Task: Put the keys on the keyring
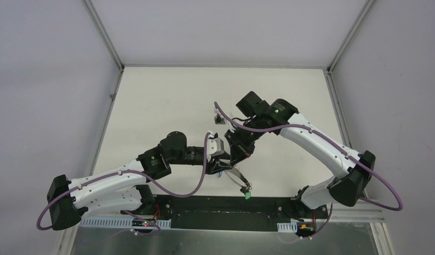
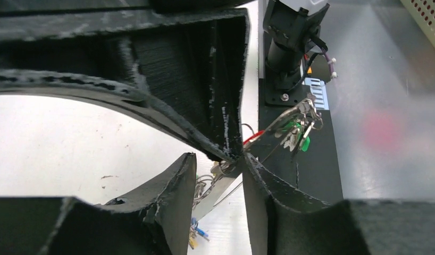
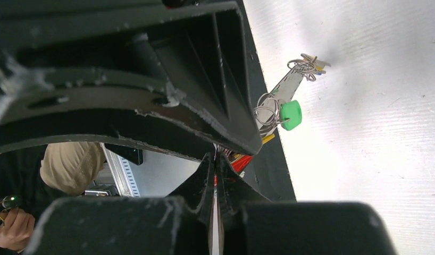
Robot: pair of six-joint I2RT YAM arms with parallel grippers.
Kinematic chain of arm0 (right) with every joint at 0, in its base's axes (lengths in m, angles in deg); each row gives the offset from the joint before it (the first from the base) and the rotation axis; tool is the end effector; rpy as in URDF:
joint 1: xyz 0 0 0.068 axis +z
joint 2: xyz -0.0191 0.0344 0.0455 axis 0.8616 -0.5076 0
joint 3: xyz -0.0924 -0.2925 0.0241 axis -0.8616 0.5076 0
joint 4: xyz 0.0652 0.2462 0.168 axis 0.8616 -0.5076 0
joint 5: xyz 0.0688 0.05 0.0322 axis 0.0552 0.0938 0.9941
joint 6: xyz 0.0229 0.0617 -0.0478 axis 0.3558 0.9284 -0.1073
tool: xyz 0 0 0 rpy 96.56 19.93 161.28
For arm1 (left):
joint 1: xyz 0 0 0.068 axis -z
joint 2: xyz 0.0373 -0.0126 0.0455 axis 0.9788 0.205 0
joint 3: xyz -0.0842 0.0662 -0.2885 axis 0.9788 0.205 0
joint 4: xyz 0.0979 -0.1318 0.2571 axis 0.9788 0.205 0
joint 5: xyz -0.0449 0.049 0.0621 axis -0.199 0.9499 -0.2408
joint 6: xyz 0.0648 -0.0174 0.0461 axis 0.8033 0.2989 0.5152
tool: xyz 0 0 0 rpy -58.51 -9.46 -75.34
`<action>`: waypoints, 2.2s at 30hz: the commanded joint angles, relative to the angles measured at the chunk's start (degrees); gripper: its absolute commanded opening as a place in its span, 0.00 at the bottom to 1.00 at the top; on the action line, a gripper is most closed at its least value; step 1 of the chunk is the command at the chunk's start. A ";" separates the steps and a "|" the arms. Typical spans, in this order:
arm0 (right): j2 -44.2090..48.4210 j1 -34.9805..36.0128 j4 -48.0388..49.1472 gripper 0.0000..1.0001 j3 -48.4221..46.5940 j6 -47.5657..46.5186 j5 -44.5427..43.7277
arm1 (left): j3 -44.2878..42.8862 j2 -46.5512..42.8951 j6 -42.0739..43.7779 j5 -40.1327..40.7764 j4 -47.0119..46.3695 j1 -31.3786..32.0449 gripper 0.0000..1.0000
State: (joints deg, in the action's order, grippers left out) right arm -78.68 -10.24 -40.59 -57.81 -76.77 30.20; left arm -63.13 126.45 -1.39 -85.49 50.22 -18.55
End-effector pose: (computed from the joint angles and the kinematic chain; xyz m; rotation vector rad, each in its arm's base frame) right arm 0.1765 0.2738 0.3622 -1.5168 2.3698 1.1425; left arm 0.1074 -0.2478 0.3103 1.2774 1.3483 -1.1126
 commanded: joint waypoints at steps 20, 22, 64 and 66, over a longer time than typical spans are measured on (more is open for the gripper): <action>3.21 -0.29 4.86 0.27 -0.08 0.40 -0.07 | 0.80 -3.10 -3.72 4.16 -4.55 0.79 0.00; 4.34 -0.58 6.50 0.37 0.72 0.98 -1.57 | 1.21 -4.25 -6.63 6.22 -4.99 0.79 0.00; 21.59 -4.45 37.77 0.28 21.73 13.72 10.87 | 12.69 -9.71 -29.94 29.41 -31.14 0.77 0.00; 21.94 -4.45 38.74 0.30 21.90 14.00 10.63 | 12.67 -9.36 -29.62 28.47 -31.17 0.85 0.00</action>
State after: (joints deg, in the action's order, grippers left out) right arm -57.17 -15.01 -7.21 -36.11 -64.33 39.38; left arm -50.13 117.10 -29.84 -56.33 26.07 -18.14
